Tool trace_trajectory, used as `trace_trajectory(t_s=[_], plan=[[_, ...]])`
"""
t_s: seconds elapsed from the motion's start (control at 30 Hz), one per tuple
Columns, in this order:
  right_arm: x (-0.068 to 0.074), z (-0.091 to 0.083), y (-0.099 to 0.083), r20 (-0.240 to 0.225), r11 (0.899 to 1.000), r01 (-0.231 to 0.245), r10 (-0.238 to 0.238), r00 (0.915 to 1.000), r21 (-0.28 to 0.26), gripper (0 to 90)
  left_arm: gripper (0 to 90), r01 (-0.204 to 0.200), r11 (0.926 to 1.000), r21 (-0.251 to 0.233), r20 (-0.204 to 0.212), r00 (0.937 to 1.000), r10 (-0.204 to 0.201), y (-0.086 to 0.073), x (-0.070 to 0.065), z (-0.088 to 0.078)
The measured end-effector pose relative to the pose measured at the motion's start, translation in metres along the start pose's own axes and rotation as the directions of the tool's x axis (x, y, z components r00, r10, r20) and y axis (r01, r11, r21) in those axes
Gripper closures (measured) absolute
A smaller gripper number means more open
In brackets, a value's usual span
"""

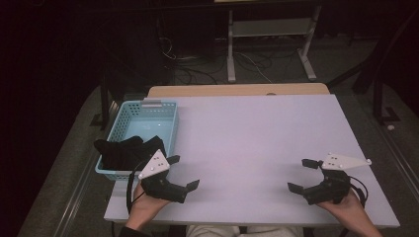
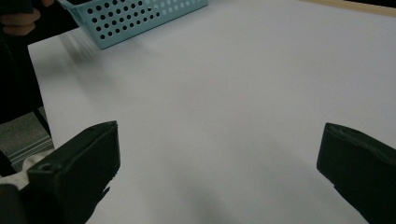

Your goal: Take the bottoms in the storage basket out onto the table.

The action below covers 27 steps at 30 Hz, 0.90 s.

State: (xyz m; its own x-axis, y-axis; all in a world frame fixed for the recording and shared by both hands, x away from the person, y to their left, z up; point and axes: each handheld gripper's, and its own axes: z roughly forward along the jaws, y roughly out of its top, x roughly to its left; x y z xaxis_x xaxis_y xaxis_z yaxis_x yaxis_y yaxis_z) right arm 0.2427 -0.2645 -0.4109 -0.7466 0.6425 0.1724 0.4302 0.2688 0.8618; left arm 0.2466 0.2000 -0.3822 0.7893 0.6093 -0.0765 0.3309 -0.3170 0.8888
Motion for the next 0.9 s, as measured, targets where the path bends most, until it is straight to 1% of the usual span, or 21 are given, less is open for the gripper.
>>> trace_trajectory(t_s=[0.13, 0.2, 0.53, 0.67, 0.9], plan=[[0.000, 0.000, 0.000, 0.002, 1.000, 0.000, 0.000, 1.0000, 0.000, 0.0, 0.0, 0.001, 1.0000, 0.002, -0.001, 1.0000, -0.001, 0.001, 0.001, -0.002], [0.000, 0.001, 0.000, 0.002, 1.000, 0.003, -0.003, 1.0000, 0.006, 0.0, 0.0, 0.008, 1.0000, 0.005, 0.000, 1.0000, -0.008, 0.002, 0.002, -0.004], [0.001, 0.001, -0.001, 0.004, 1.000, 0.004, -0.004, 1.0000, 0.010, 0.0, 0.0, 0.013, 0.9993, 0.035, -0.013, 0.9998, -0.013, 0.006, 0.004, -0.010], [0.001, 0.001, -0.001, 0.001, 1.000, 0.004, -0.004, 1.0000, 0.013, 0.0, 0.0, 0.017, 0.9985, 0.052, -0.023, 0.9996, -0.016, 0.007, 0.008, -0.015], [0.001, 0.001, -0.001, 0.002, 1.000, 0.002, -0.002, 1.0000, 0.012, 0.0, 0.0, 0.027, 0.9976, 0.063, -0.030, 0.9992, -0.025, 0.011, 0.013, -0.020]])
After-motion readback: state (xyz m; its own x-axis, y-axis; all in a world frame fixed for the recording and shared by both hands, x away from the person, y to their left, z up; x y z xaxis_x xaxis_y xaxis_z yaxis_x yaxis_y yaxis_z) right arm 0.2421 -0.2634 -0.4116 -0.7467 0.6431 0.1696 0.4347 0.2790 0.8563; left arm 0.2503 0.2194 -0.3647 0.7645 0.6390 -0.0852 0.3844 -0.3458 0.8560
